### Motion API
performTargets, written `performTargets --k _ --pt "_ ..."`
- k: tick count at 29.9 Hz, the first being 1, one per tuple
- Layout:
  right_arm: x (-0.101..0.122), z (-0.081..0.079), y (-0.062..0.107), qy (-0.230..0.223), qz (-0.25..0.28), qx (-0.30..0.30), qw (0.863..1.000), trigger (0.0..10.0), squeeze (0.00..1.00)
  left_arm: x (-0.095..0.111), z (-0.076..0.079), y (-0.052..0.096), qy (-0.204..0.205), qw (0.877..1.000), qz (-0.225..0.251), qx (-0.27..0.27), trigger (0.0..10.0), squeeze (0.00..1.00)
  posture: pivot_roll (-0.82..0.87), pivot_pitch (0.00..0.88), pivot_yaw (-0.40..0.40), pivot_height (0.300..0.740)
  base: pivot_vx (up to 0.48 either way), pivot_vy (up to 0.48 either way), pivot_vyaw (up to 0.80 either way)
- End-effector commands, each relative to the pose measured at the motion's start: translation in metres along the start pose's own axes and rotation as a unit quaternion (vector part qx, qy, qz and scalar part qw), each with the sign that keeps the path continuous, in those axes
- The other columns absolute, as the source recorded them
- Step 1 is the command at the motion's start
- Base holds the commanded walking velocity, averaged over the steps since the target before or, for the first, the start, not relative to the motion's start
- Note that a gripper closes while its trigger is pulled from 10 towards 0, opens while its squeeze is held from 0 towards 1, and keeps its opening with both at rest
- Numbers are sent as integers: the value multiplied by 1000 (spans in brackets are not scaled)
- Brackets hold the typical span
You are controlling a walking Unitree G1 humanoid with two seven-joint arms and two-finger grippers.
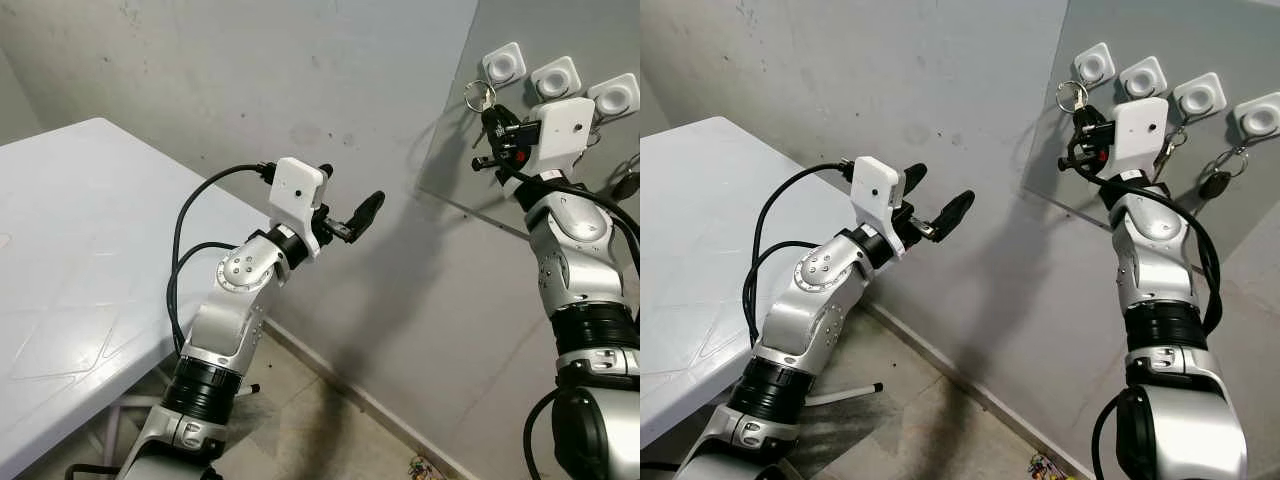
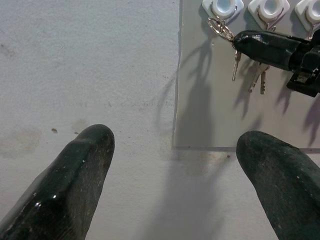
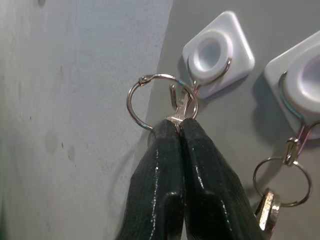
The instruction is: Hang keys on a hook
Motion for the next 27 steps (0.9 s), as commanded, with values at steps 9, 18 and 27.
performTargets --k 9,18,27 --pt "-19 1 9 27 -54 19 998 10000 0 5 -2 0 -1 1000 6 7 10000 0 8 0 -33 740 0 0 0" --pt "-18 2 9 15 -54 15 998 10000 0 5 -2 0 0 1000 6 9 10000 0 8 0 -33 740 0 0 0" --pt "-17 1 8 -35 -41 3 999 10000 1000 6 -4 0 -2 1000 7 17 10000 0 12 0 -34 740 0 0 0"
Point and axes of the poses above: a point about 5 cm out from each wrist's last joint towards the gripper, its own y axis pointing back from the gripper into the wrist, its own x axis along the axis of the wrist's last joint, z = x × y, the point moved 2 cm from there along -y, pointing out of the wrist towards the gripper, and after that the axes turned 10 degrees about -y, right-handed, at the moved point
